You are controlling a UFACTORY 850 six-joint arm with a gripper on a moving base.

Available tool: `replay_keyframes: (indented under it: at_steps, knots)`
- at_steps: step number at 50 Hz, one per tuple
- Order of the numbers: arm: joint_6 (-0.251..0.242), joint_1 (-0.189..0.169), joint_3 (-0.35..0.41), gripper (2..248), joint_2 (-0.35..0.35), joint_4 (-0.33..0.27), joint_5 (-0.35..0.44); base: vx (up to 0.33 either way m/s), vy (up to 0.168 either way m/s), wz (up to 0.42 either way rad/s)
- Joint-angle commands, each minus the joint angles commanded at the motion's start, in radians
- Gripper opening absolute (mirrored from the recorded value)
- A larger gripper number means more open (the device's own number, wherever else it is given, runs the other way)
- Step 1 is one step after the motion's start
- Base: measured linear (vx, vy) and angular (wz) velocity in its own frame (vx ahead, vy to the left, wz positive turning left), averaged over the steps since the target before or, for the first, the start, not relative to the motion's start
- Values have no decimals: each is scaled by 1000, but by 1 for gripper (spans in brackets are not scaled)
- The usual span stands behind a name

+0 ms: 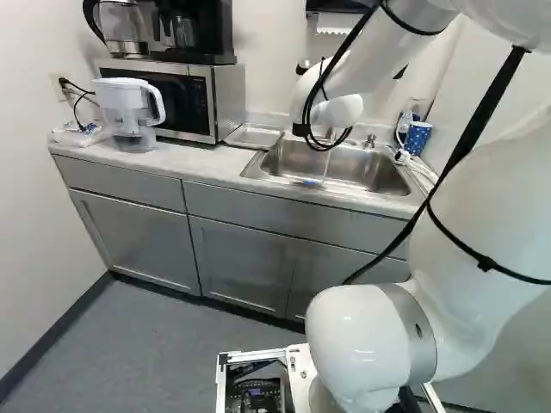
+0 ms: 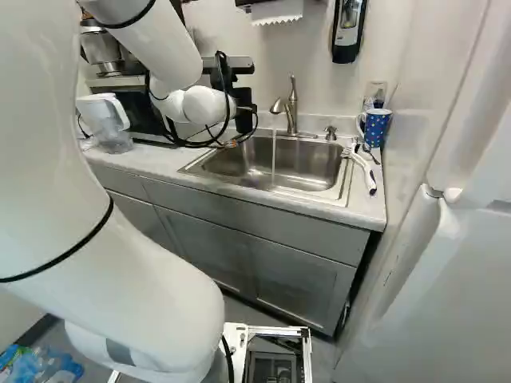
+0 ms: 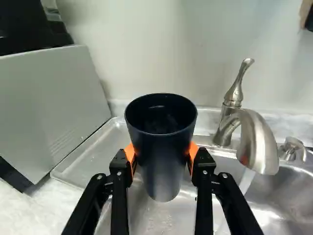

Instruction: Rinse the cup and place it in the tray

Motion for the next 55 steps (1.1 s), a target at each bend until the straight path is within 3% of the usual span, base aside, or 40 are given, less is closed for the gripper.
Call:
replay_keyframes:
  at_steps: [55]
  knots:
    - [579,0,0,122,0,0,0,0,0,0]
